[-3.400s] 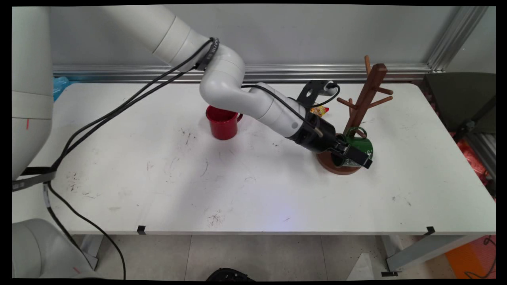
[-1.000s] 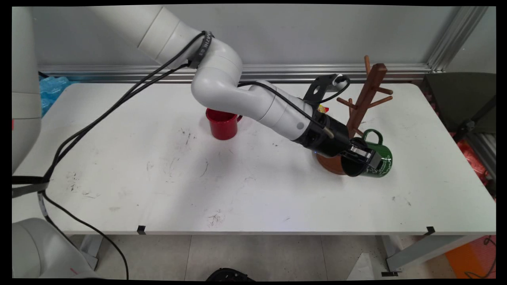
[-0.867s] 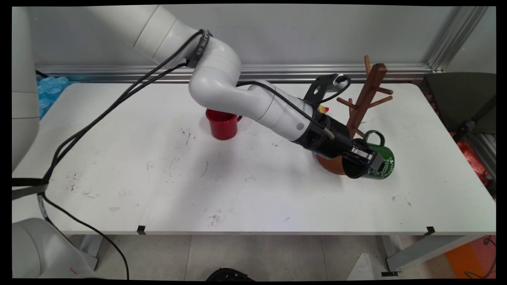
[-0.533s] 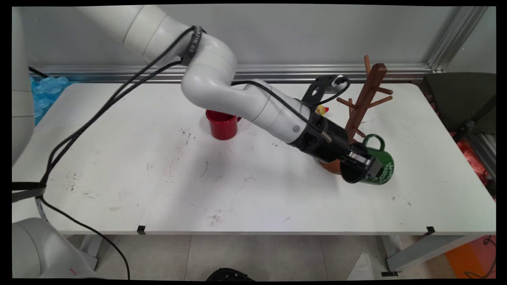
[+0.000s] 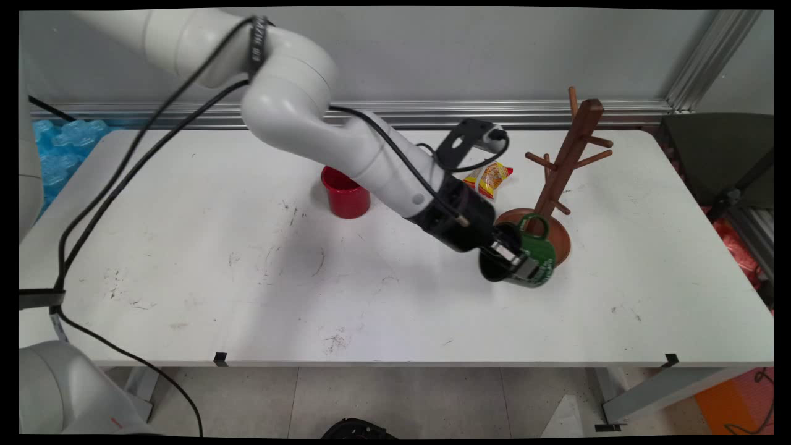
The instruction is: Place the picked object on the table
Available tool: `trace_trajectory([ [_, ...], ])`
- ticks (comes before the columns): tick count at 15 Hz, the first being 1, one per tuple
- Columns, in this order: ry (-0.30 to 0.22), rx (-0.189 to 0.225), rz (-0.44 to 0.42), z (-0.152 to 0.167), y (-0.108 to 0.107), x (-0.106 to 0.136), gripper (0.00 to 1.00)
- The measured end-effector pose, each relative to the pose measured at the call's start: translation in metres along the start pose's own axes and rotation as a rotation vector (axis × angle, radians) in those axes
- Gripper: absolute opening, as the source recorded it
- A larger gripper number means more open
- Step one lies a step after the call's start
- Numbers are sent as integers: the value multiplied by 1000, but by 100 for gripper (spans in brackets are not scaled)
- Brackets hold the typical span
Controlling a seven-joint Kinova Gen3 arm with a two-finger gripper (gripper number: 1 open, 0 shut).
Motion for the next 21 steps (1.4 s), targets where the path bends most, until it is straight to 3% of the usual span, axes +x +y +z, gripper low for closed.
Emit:
trace_trajectory([
  [8,-102,87,80,-51,1,12,0],
  [14,-215,199,153,-70,5,28,0],
  [21,-472,349,245,-78,4,29,0],
])
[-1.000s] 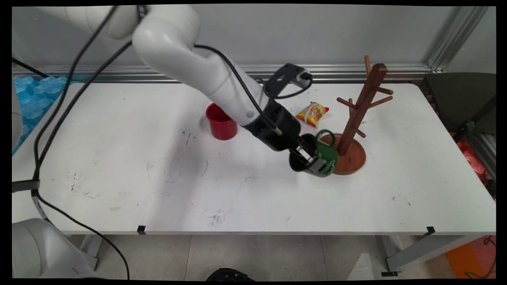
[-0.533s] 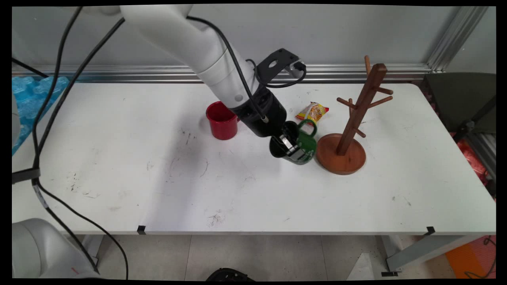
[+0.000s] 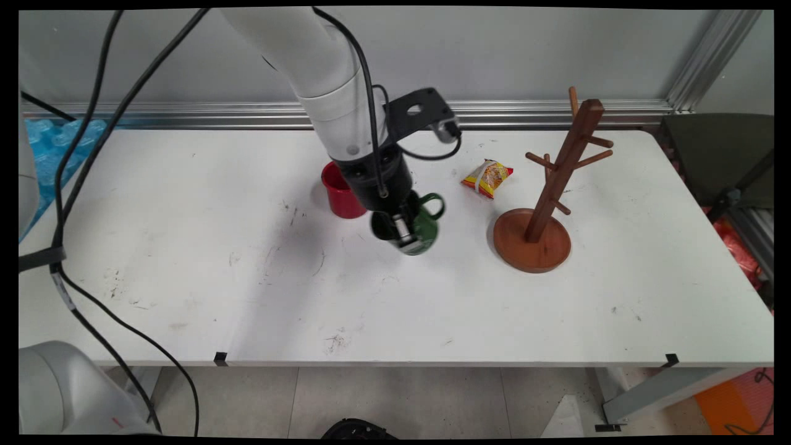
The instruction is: Place the picked object on the table
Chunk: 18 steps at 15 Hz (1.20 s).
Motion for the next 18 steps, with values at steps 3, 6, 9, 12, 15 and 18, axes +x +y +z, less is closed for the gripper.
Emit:
trace_trajectory([
  [3,-91,42,17,4,-5,0,0],
  [6,-178,80,21,10,-10,0,0],
  [9,-241,102,27,17,-13,3,0],
  [12,-323,116,39,30,-16,7,0],
  [15,-391,113,45,47,-18,10,0],
  [18,-443,103,46,62,-19,14,0],
])
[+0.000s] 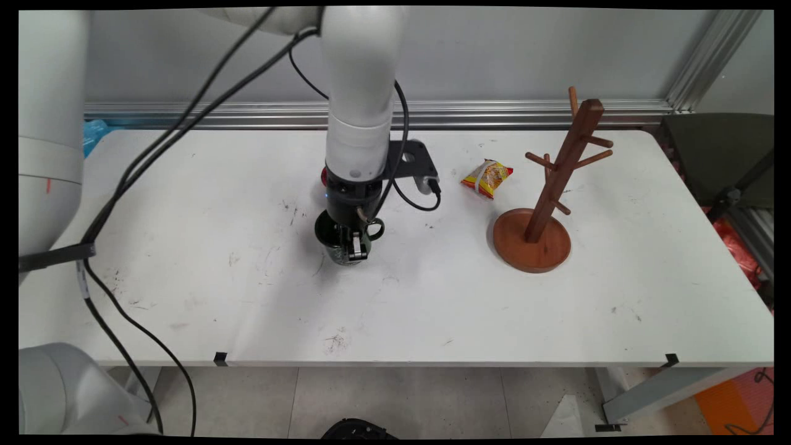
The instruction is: Place the picked object on the table
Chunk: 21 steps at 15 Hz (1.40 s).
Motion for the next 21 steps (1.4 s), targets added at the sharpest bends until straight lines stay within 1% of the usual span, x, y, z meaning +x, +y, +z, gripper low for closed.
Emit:
trace_trajectory([
  [2,-24,-9,4,7,-1,7,0],
  [5,-44,-20,15,14,-2,16,0],
  [13,-73,-39,42,27,-8,35,0],
  [14,-74,-41,45,28,-8,37,100],
  [18,-76,-45,61,31,-10,42,100],
  [21,-62,-45,81,28,-9,44,100],
])
